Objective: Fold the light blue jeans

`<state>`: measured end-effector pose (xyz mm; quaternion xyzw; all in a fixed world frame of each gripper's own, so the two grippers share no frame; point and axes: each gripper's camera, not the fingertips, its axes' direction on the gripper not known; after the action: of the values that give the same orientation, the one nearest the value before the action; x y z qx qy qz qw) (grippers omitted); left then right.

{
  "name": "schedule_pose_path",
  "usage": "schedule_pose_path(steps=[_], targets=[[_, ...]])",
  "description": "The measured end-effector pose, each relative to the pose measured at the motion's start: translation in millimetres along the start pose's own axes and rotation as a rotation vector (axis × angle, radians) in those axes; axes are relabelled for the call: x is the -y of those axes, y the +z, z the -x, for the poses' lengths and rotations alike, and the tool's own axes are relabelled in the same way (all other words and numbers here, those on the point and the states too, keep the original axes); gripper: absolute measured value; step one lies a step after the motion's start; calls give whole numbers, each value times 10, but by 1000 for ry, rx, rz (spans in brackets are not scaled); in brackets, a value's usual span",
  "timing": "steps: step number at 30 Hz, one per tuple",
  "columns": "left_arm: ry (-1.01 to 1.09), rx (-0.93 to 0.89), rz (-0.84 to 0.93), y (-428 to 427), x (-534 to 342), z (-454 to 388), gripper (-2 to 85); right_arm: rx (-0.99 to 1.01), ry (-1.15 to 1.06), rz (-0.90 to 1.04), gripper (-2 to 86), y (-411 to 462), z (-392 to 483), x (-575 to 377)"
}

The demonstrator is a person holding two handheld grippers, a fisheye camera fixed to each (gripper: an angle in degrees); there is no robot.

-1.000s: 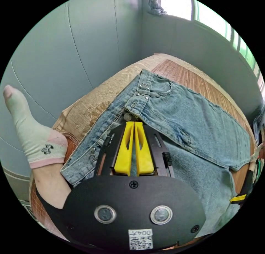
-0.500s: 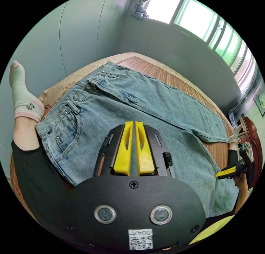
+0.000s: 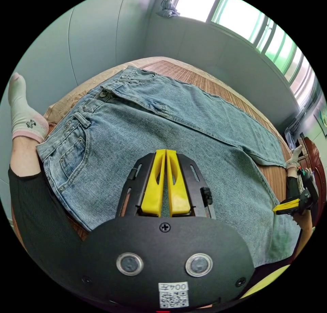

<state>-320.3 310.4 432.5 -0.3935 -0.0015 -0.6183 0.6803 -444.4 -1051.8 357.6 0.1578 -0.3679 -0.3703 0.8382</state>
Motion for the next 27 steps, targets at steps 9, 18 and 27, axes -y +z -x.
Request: schedule_pose_path(steps=[9, 18, 27], targets=[[-15, -15, 5, 12, -2, -40, 6, 25, 11, 6, -8, 21, 55, -36], [-5, 17, 12, 14, -2, -175, 7, 13, -24, -56, -8, 56, 180, -169], [59, 30, -13, -155, 250, -453, 4, -70, -52, -77, -7, 71, 427, -249]])
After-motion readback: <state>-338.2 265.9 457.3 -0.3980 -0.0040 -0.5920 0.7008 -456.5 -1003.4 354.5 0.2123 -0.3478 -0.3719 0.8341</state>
